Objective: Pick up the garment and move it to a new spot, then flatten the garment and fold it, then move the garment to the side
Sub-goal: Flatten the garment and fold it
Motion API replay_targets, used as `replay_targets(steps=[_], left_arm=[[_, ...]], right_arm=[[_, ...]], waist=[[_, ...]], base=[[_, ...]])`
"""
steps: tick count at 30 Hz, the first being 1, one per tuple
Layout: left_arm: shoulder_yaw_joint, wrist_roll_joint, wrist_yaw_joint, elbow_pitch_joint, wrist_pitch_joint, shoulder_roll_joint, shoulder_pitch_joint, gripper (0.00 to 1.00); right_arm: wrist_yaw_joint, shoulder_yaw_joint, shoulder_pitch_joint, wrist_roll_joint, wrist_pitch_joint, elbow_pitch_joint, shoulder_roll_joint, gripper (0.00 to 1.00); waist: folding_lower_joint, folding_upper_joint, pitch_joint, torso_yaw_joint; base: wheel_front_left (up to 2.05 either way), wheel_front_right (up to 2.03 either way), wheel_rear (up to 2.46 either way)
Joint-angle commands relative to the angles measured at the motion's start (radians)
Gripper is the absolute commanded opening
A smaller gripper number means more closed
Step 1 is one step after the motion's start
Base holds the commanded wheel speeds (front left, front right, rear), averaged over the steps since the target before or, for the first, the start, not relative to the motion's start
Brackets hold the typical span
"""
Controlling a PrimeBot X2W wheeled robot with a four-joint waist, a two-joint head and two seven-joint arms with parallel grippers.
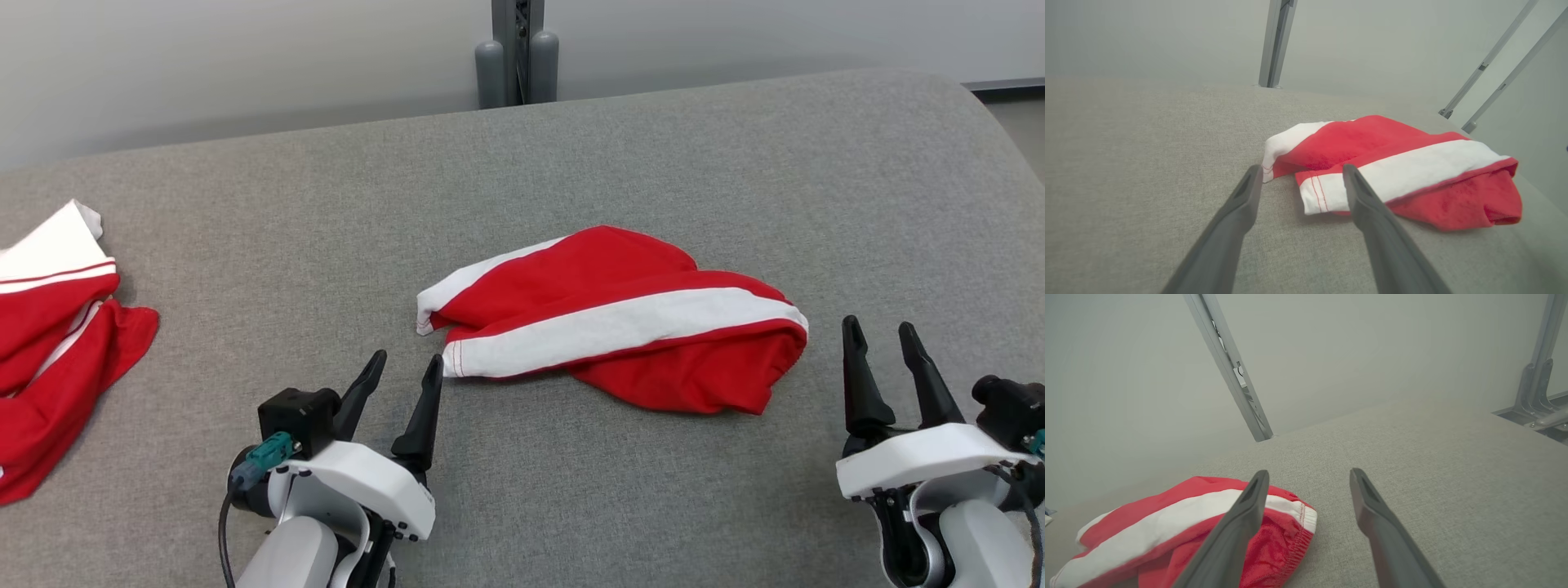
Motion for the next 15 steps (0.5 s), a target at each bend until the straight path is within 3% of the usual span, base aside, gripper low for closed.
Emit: replay_targets(steps=[1,6,11,15], left_arm=[[0.002,-0.011,-0.008,0.012,0.006,0.0,-0.028,1.0],[-0.003,-0.044,-0.028,0.043,0.031,-0.004,-0.064,1.0],[-0.02,-0.061,-0.043,0.059,0.042,-0.005,-0.095,1.0],[-0.026,-0.09,-0.052,0.069,0.056,-0.009,-0.114,1.0]], right_arm=[[0.0,0.017,-0.029,0.071,-0.001,0.04,-0.012,1.0],[0.0,0.096,-0.102,0.267,0.021,0.14,-0.046,1.0],[0.0,0.139,-0.161,0.512,0.12,0.191,-0.065,1.0],[0.0,0.173,-0.193,0.635,0.178,0.206,-0.096,1.0]], waist=[[0.0,0.0,0.018,-0.004],[0.0,0.0,0.044,0.005],[0.0,0.0,0.067,0.022],[0.0,0.0,0.083,0.034]], base=[[0.0,0.0,0.0],[0.0,0.0,0.0],[0.0,0.0,0.0],[0.0,0.0,0.0]])
